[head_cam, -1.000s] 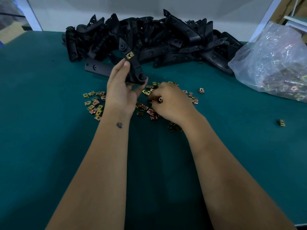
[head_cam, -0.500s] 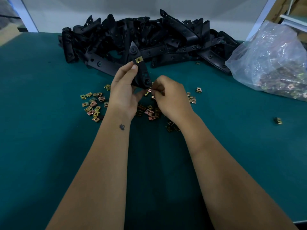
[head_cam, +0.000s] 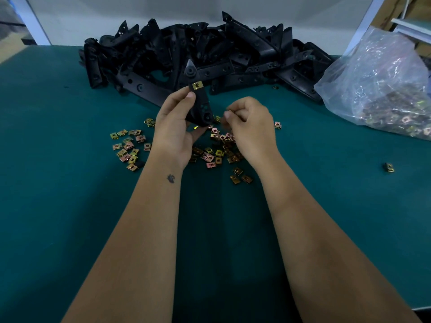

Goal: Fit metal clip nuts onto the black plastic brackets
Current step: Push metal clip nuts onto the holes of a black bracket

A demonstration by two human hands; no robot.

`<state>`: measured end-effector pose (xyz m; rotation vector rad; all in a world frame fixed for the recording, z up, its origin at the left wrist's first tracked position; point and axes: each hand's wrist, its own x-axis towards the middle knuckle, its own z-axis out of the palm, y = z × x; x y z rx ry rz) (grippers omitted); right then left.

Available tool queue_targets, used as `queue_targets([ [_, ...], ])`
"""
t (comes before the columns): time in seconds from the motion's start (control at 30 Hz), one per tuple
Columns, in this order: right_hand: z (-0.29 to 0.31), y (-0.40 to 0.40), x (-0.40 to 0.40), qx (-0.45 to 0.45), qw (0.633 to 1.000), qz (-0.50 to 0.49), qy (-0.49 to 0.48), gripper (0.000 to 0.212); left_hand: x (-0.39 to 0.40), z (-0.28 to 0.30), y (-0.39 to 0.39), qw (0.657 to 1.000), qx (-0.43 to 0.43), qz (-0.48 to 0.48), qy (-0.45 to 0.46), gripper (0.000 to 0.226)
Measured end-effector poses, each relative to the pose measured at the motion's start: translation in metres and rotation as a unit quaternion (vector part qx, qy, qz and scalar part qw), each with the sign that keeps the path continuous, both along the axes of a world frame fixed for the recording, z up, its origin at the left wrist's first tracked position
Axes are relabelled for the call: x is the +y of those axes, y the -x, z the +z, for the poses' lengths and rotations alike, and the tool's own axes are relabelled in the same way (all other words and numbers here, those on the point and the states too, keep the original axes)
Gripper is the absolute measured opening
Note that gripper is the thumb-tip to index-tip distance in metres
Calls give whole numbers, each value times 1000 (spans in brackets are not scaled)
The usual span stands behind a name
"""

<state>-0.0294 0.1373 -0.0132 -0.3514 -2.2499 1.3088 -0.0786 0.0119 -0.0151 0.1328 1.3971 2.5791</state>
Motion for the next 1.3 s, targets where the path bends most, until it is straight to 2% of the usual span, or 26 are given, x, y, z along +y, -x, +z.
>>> queue_targets([
  [0.07,-1,-2,-2,11,998,-3,-63,8,0,0,0,1000,1,-1,6,12],
  [0.13,0,-3,-4,44,996,0,-76,8,0,-1,-1,1000,6,-3,15,12],
  [0.33,8,-4,-7,75,996,4,52,13,1,0,-3,1000,-2,-21,21,10],
  [0.57,12,-7,-5,102,977,43,183,15,0,2,-5,999,-2,-28,21,17],
  [0.83,12,-7,-7,88,977,47,188,17,2,2,-5,999,8,-31,18,19],
  [1.07,13,-7,-7,100,950,94,281,13,1,1,-3,999,5,-39,-4,18],
  [1.3,13,-7,-6,94,941,110,305,13,0,3,-4,998,19,-65,-1,31],
])
